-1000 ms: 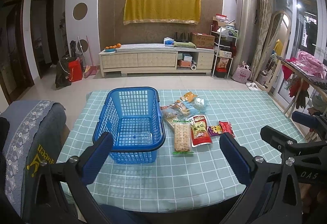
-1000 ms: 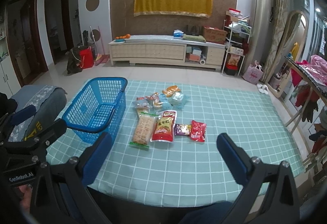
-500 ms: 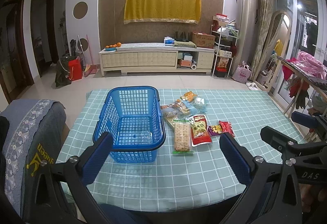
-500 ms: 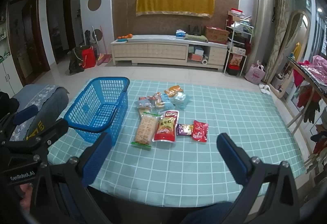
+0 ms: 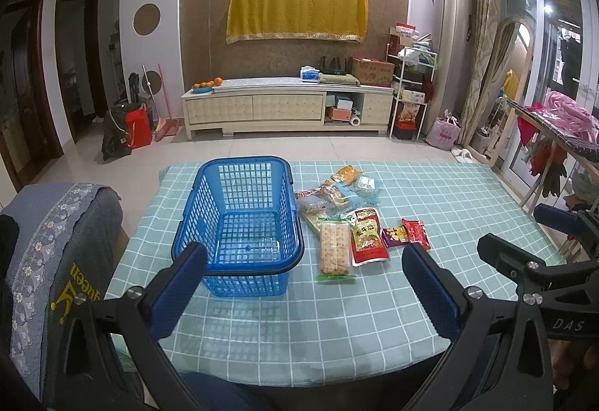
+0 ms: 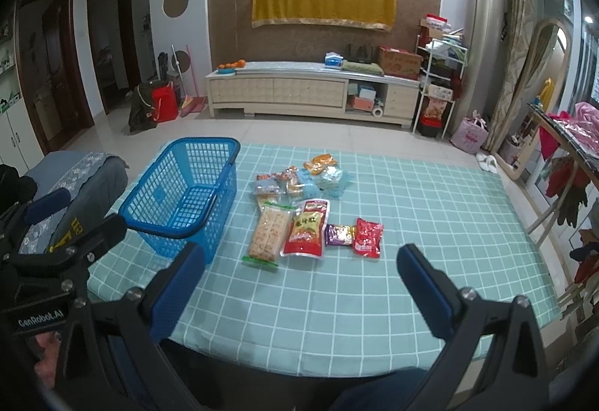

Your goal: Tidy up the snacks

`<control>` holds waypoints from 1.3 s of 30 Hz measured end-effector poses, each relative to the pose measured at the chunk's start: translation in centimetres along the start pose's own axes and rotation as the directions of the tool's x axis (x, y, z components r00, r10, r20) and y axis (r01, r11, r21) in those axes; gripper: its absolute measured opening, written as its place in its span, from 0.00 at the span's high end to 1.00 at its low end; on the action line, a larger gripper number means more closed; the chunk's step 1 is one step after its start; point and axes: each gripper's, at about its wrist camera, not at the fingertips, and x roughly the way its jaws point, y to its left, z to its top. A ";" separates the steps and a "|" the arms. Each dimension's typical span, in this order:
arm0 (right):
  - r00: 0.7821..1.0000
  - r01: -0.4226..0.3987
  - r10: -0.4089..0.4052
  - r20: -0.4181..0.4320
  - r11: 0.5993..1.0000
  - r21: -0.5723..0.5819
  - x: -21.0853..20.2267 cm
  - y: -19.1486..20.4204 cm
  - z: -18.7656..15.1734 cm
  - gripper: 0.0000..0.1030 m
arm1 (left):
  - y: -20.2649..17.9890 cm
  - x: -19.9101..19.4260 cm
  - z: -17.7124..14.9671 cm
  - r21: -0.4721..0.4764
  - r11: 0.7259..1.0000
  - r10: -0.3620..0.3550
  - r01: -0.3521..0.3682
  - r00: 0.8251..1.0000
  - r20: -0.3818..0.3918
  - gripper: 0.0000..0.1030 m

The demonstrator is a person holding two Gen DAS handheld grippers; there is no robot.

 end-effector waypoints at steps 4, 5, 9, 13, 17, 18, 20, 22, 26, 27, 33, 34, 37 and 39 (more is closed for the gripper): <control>1.000 -0.003 0.003 0.002 1.000 -0.003 0.0 0.0 -0.2 0.00 | 0.0 0.0 0.0 -0.001 1.000 0.002 -0.002 1.000 0.000 0.00; 1.000 -0.005 0.005 0.003 1.000 -0.005 0.0 0.0 -0.3 0.00 | 0.0 0.0 0.0 -0.002 1.000 0.001 -0.001 1.000 0.001 0.00; 1.000 -0.006 0.006 0.003 1.000 -0.007 0.0 0.0 -0.4 0.00 | -0.1 -0.2 0.1 -0.001 1.000 -0.003 0.003 1.000 0.003 0.00; 1.000 -0.006 0.006 0.005 1.000 -0.010 0.0 -0.2 -0.3 0.00 | -0.1 0.1 0.5 0.001 1.000 -0.009 0.009 1.000 -0.001 0.00; 1.000 -0.010 0.010 -0.001 1.000 -0.014 0.3 -0.7 -0.1 0.00 | -0.5 1.1 1.2 0.004 1.000 -0.022 0.022 1.000 -0.019 0.00; 1.000 -0.012 0.012 -0.005 1.000 -0.011 0.4 -1.1 0.1 0.00 | -0.7 1.6 1.5 0.009 1.000 -0.028 0.029 0.999 -0.026 0.00; 1.000 -0.007 0.007 -0.013 1.000 -0.004 0.8 -1.9 0.5 0.00 | -1.3 2.5 1.9 0.020 0.999 -0.038 0.039 0.998 -0.040 0.00; 1.000 0.003 -0.003 -0.019 1.000 0.001 1.4 -3.0 0.9 0.00 | -2.3 3.6 2.6 0.037 0.998 -0.054 0.056 0.997 -0.053 0.00; 0.999 -0.019 0.020 -0.031 0.999 0.029 2.9 -5.9 2.1 0.00 | -4.5 6.1 4.1 0.085 0.992 -0.088 0.094 0.993 -0.079 0.00; 0.999 -0.022 0.023 -0.034 0.999 0.035 3.4 -6.5 2.2 0.00 | -5.2 6.8 4.4 0.099 0.990 -0.091 0.099 0.992 -0.085 0.00; 0.992 -0.033 0.040 -0.117 0.998 0.060 8.6 -10.8 2.7 0.00 | -8.0 12.7 4.8 0.135 0.987 -0.063 0.089 0.980 -0.191 0.00; 0.990 -0.035 0.043 -0.133 0.997 0.062 9.5 -11.2 2.6 0.00 | -8.2 13.5 4.8 0.138 0.987 -0.057 0.087 0.976 -0.208 0.00; 0.981 -0.043 0.055 -0.188 0.997 0.070 12.5 -12.5 2.0 0.00 | -9.1 16.4 4.3 0.136 0.987 -0.043 0.082 0.962 -0.269 0.00; 0.974 -0.044 0.059 -0.218 0.996 0.075 14.3 -13.3 1.5 0.01 | -9.7 18.2 3.9 0.143 0.987 -0.027 0.073 0.953 -0.302 0.00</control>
